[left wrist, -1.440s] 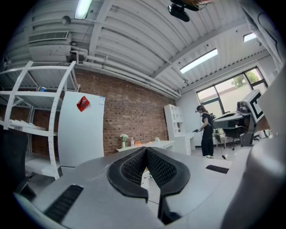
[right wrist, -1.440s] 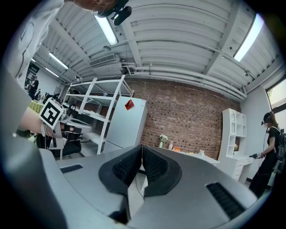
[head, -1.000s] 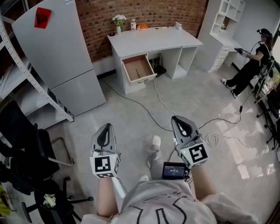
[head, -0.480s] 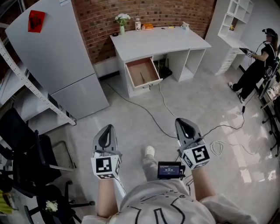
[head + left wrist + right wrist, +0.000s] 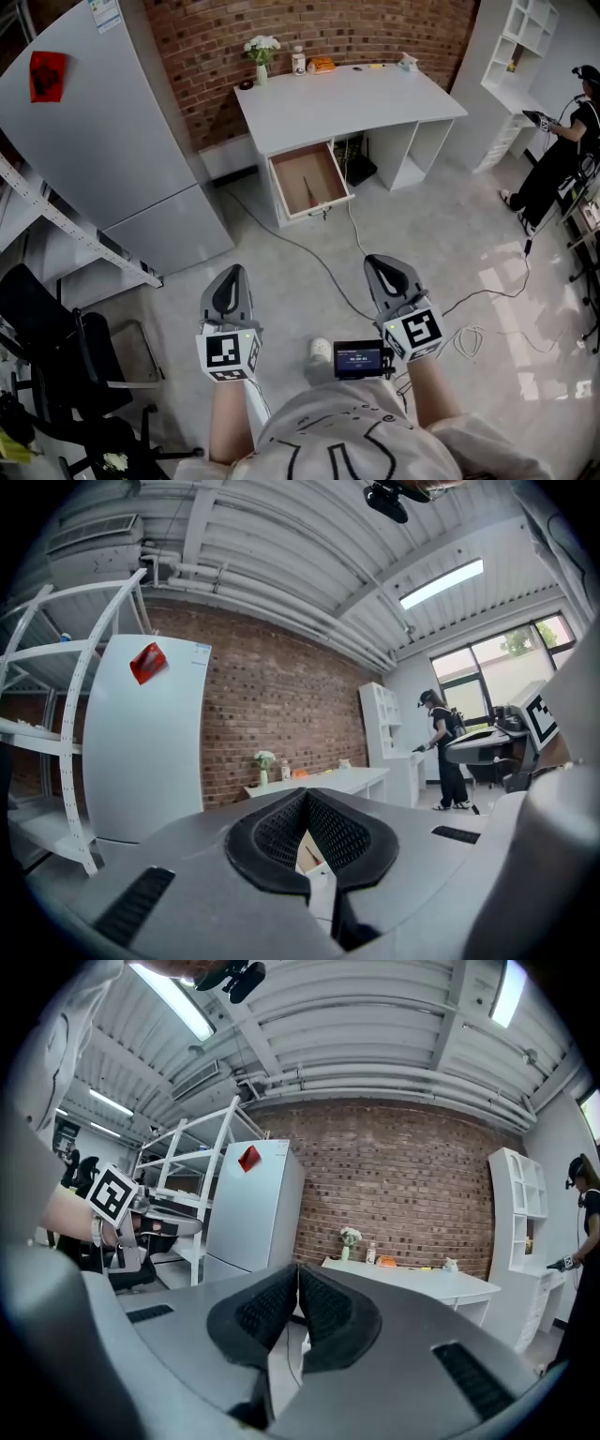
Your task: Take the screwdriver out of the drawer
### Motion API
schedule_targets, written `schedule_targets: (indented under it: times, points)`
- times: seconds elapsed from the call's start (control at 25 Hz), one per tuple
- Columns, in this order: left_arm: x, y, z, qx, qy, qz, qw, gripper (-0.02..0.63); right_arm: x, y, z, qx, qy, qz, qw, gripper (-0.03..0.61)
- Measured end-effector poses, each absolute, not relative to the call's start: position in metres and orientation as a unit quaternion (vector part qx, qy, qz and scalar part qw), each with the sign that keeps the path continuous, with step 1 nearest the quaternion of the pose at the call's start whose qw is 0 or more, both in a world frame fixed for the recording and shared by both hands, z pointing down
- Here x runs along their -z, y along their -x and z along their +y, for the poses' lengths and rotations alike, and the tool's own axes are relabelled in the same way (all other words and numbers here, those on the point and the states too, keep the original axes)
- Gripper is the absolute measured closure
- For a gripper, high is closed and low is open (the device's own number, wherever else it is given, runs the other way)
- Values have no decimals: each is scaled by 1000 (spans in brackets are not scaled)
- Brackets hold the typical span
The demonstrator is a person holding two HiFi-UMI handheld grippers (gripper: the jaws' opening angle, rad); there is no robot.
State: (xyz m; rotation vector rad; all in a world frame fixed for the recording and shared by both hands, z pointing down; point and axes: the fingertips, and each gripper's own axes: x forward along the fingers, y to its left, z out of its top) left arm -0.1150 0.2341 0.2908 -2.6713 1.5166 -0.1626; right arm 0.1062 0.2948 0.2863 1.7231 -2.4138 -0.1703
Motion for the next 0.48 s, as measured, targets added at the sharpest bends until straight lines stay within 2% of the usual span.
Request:
schedule_targets:
  times: [0.48]
  points:
    - [-300,71,143,58,863,501,25,606,-293,-154,196,44,-570,-817,80,557]
